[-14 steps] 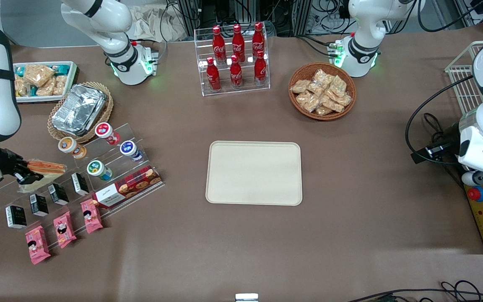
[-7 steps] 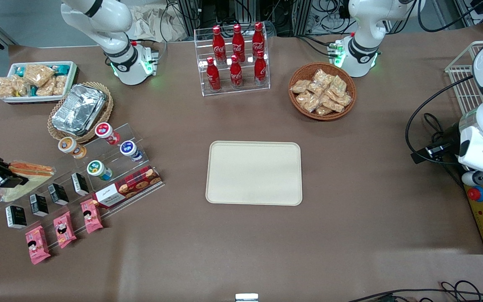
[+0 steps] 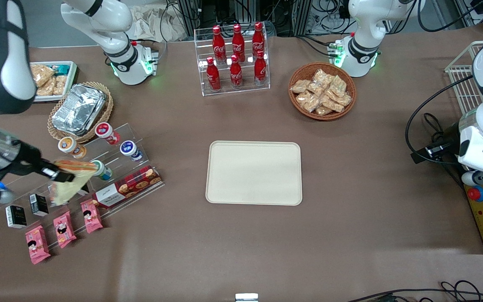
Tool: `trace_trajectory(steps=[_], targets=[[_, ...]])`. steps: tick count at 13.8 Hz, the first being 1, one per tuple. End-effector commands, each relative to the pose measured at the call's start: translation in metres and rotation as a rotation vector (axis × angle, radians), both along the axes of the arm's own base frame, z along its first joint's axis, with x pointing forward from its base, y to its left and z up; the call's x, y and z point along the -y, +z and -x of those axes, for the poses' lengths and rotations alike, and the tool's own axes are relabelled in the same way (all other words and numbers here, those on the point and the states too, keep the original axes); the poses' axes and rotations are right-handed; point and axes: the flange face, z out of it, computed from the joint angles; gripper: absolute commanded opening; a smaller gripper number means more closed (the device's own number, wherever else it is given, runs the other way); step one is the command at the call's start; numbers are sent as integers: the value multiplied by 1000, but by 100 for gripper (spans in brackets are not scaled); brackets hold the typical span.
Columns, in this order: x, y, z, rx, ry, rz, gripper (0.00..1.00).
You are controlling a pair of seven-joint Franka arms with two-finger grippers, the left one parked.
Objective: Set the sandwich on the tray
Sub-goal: 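Lift the sandwich out of the rack with the right gripper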
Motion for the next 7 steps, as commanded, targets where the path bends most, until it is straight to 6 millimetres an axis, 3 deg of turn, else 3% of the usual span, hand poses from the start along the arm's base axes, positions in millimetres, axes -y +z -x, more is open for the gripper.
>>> trace_trajectory(steps=[1, 5, 7], targets=[[-50, 10, 4, 17, 167, -37, 38], [-105, -17, -9, 106, 627, -49, 38], [-131, -44, -11, 102, 836, -53, 38]])
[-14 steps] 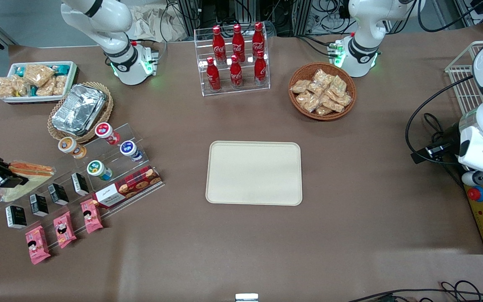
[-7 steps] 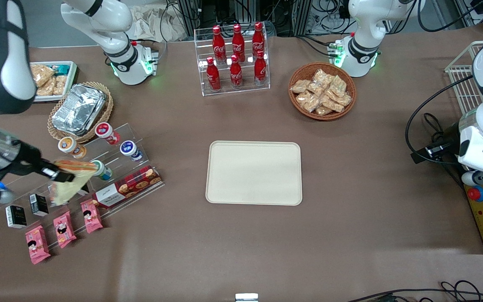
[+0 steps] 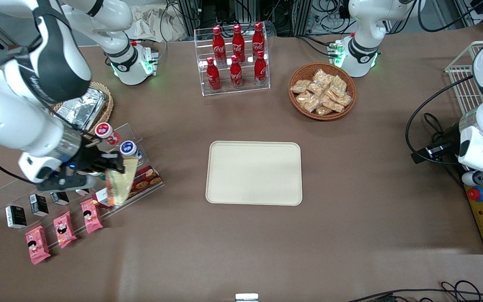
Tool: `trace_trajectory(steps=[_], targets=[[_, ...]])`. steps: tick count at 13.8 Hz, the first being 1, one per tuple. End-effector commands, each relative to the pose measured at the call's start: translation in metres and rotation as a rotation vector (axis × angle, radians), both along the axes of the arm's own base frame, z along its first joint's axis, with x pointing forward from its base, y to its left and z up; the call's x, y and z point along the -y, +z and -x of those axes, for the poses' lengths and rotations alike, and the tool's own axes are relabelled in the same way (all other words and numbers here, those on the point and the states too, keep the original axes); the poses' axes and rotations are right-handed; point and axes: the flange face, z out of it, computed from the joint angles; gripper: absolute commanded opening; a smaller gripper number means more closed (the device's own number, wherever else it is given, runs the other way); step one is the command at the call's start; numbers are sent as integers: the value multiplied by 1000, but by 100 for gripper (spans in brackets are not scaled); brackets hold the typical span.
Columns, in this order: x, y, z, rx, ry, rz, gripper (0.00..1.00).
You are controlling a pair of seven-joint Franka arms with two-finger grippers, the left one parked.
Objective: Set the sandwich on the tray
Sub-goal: 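Lift the sandwich out of the rack with the right gripper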
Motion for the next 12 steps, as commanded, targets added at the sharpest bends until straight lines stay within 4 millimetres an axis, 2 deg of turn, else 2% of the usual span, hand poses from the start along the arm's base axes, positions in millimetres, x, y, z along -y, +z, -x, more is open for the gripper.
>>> trace_trajectory(steps=[1, 5, 8, 9, 12], targets=[[-33, -29, -17, 49, 282, 9, 38], [-112, -37, -24, 151, 579, 173, 36], [-143, -42, -31, 208, 718, 171, 34], [-154, -42, -30, 238, 770, 168, 30], [-197, -57, -18, 277, 880, 158, 29]])
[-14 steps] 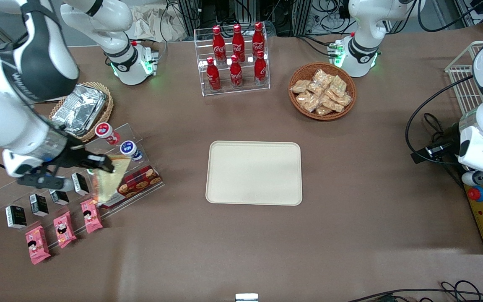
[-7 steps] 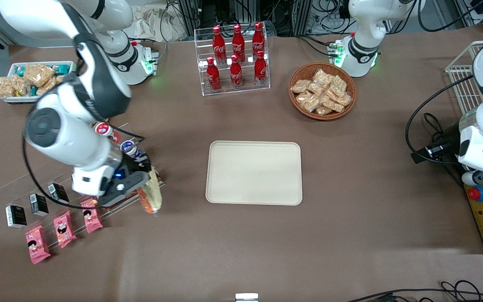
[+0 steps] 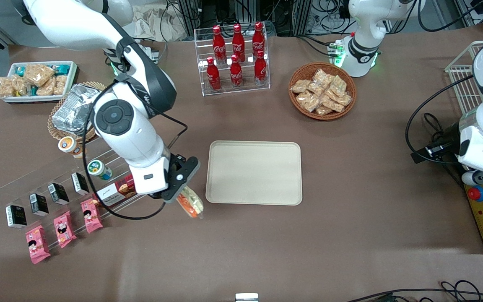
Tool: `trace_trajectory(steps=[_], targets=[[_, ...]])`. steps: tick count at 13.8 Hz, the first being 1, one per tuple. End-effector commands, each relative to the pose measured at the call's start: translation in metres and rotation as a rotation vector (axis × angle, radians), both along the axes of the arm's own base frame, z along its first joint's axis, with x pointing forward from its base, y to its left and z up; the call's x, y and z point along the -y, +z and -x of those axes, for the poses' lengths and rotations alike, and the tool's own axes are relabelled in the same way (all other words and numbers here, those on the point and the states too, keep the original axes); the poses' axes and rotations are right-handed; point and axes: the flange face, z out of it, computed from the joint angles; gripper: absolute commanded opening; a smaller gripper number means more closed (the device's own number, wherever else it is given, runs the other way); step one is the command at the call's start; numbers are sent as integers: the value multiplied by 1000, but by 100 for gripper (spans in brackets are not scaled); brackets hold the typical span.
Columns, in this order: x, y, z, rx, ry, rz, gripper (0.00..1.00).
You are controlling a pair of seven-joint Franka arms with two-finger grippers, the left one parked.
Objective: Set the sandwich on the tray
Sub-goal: 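Carry the sandwich over the cream tray and lower it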
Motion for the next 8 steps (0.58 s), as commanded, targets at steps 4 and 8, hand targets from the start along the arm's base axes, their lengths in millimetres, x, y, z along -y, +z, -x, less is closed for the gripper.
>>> trace_trajectory(steps=[4, 8], targets=[[-106, -42, 38, 100, 269, 132, 30], [-158, -98, 66, 98, 373, 153, 32]])
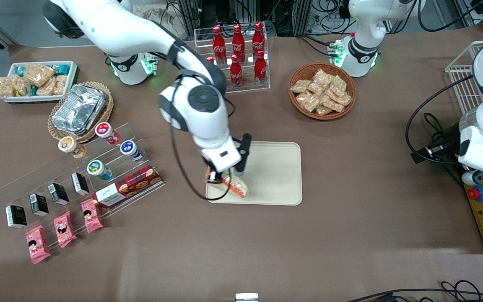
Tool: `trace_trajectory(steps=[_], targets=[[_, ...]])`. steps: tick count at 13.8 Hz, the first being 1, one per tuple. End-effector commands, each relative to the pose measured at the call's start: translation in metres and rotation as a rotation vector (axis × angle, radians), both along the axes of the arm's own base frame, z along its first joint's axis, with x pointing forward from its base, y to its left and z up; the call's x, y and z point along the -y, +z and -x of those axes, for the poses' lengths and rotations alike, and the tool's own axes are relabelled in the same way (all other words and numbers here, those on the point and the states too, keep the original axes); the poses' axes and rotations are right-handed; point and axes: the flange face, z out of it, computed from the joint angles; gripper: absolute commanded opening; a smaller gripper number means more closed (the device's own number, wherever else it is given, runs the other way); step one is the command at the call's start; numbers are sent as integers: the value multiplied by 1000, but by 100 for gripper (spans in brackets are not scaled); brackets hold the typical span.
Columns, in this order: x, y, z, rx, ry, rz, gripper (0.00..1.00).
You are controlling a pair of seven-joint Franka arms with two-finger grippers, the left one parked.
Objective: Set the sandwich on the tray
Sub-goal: 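Carry the sandwich over the cream tray and lower it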
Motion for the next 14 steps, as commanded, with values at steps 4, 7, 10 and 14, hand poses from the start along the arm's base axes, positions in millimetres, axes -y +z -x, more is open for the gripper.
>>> trace_trajectory(steps=[4, 7, 10, 14], targets=[[-55, -88, 27, 82, 35, 81, 33], [-47, -116, 21, 65, 47, 114, 36], [-49, -142, 17, 79, 68, 71, 36], [-44, -147, 10, 94, 78, 63, 99]])
